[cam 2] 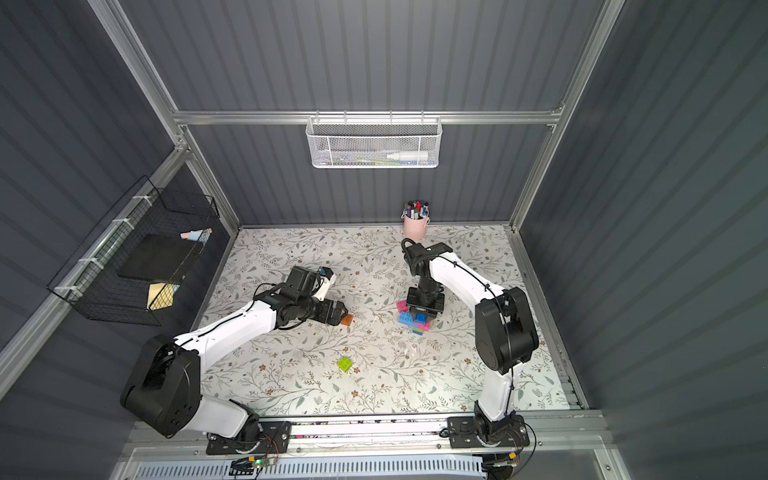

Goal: Assemble the number 4 with lego
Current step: Assemble the lego brick with the lego brick.

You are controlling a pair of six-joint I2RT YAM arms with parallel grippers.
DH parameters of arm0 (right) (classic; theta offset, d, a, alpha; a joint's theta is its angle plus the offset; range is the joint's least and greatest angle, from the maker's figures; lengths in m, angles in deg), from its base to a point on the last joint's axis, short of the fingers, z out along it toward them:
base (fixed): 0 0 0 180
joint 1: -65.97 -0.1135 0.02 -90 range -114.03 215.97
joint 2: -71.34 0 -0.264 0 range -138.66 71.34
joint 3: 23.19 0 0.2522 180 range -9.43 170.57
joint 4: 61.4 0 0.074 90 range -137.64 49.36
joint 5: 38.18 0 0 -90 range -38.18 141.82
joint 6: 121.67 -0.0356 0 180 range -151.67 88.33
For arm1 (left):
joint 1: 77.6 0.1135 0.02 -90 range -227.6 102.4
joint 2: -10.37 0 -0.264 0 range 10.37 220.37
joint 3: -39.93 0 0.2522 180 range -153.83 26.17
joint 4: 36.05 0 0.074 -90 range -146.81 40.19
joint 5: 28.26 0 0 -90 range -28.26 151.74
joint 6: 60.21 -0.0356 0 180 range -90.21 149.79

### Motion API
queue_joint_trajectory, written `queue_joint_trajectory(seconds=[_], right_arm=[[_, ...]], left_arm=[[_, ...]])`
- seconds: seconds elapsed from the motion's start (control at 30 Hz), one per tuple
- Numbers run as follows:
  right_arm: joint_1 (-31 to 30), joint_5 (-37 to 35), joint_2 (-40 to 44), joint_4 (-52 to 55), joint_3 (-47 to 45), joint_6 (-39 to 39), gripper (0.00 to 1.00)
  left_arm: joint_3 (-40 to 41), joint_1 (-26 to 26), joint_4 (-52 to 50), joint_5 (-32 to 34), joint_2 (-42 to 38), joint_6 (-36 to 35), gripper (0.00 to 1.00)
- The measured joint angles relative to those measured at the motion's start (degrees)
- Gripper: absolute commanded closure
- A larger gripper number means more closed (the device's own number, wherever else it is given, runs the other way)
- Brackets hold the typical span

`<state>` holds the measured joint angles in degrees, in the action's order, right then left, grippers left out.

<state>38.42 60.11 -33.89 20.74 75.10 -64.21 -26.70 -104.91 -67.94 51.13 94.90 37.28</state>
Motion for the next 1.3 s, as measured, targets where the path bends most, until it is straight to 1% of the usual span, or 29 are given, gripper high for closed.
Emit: queue_joint_trajectory(seconds=[0.4, 0.77, 1.3], right_arm=[[0.17, 0.0, 3.87, -0.87, 0.11, -0.39, 0.79], [-1.55, -5.11, 3.06, -1.16, 0.15, -0.04, 0.79], [-2.12, -5.97, 2.6, -3.5, -1.9, 1.31, 0.79]], left_arm=[[0.0, 0.0, 0.02, 0.0, 0.0, -0.04, 0.0], [0.0, 0.0, 0.02, 0.0, 0.0, -0.04, 0.0], [0.0, 0.0, 0.02, 0.0, 0.0, -0.04, 0.0]])
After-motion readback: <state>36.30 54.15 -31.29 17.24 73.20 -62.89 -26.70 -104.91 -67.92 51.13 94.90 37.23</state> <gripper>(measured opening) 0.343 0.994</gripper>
